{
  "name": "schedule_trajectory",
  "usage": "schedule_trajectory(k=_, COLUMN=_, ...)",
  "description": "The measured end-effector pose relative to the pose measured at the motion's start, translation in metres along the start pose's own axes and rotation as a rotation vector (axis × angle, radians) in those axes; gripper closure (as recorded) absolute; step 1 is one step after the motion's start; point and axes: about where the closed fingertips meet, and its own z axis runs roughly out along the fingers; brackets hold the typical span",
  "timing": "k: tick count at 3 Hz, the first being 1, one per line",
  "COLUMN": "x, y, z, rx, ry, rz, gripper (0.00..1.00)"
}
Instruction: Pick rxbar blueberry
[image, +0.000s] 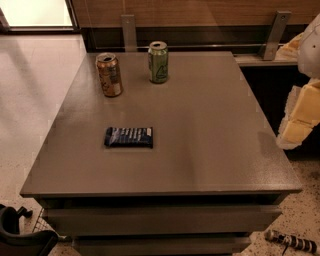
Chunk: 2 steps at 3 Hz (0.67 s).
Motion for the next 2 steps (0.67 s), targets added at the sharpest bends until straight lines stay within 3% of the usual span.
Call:
schedule_trajectory(k=1, x=-0.001, y=0.0, z=0.0, rx=-0.001, ry=-0.007, rz=-0.001, gripper=0.0)
schedule_trajectory(k=2, x=-0.013, y=-0.008, z=0.008, rx=-0.016, ry=-0.114, rz=-0.016, gripper=0.0)
